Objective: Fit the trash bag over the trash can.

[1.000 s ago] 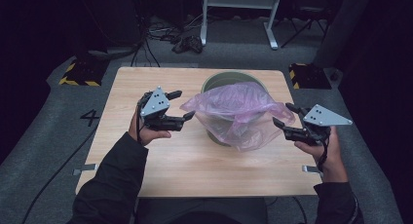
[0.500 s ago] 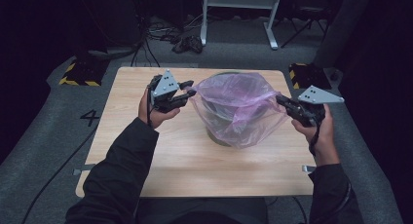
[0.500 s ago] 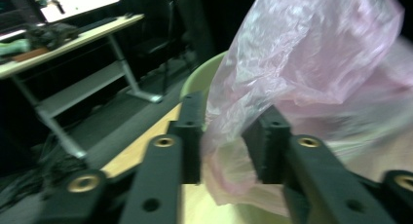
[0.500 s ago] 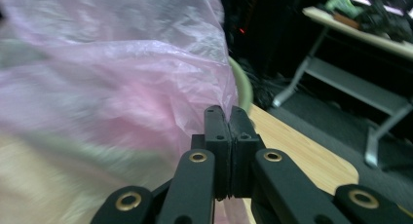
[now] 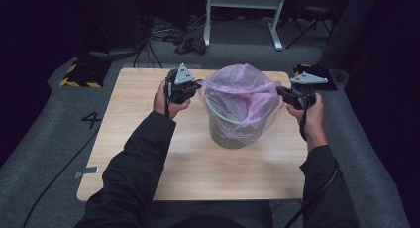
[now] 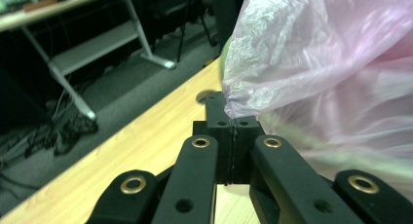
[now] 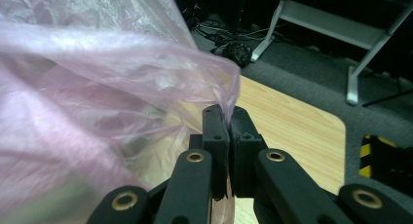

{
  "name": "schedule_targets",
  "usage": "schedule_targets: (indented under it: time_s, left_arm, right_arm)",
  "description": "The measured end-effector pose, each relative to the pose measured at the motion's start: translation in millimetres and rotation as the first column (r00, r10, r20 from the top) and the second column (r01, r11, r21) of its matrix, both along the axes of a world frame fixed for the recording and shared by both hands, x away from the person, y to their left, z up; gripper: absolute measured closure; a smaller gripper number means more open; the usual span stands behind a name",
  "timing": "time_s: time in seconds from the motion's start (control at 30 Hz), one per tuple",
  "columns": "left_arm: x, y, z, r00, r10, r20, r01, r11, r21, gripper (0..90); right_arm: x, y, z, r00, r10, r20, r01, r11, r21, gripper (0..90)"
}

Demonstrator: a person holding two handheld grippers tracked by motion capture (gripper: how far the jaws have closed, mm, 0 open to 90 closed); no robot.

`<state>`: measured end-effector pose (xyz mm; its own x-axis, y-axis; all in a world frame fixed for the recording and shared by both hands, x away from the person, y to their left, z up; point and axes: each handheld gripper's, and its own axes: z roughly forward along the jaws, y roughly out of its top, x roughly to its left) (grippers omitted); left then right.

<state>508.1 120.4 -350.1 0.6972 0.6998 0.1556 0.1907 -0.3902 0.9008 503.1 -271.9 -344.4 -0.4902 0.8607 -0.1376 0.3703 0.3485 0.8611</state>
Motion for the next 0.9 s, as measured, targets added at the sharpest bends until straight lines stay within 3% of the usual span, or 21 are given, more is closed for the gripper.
schedule_targets:
  time_s: [0.2,0.33,0.63,0.83,0.9]
  left_arm:
    - [15.9,3.8,-20.8,0.9963,0.027,-0.082,-0.028,0.9996,-0.009,89.9]
    - [17.7,3.9,-34.8,0.9927,0.003,-0.121,-0.005,0.9998,-0.021,89.9]
    - [-5.4,8.5,-43.1,0.9872,-0.103,-0.122,0.102,0.9947,-0.012,90.0]
    - [-27.3,12.8,-44.4,0.9848,-0.142,-0.1,0.144,0.9895,0.013,90.0]
    - [-34.6,17.4,-44.2,0.985,-0.148,-0.088,0.15,0.9887,0.011,90.0]
  right_arm:
    - [13.7,3.3,-13.3,0.9986,0.026,-0.045,-0.025,1.0,0.015,87.9]
    - [16.9,6.7,-22.3,0.9949,0.066,-0.076,-0.064,0.998,0.027,89.6]
    - [9.9,7.5,-34.9,0.9818,0.157,-0.108,-0.149,0.986,0.074,90.0]
    - [-0.6,13.9,-40.4,0.9726,0.203,-0.113,-0.196,0.978,0.076,90.0]
    - [-5.1,14.3,-39.6,0.9739,0.2,-0.107,-0.195,0.979,0.058,89.8]
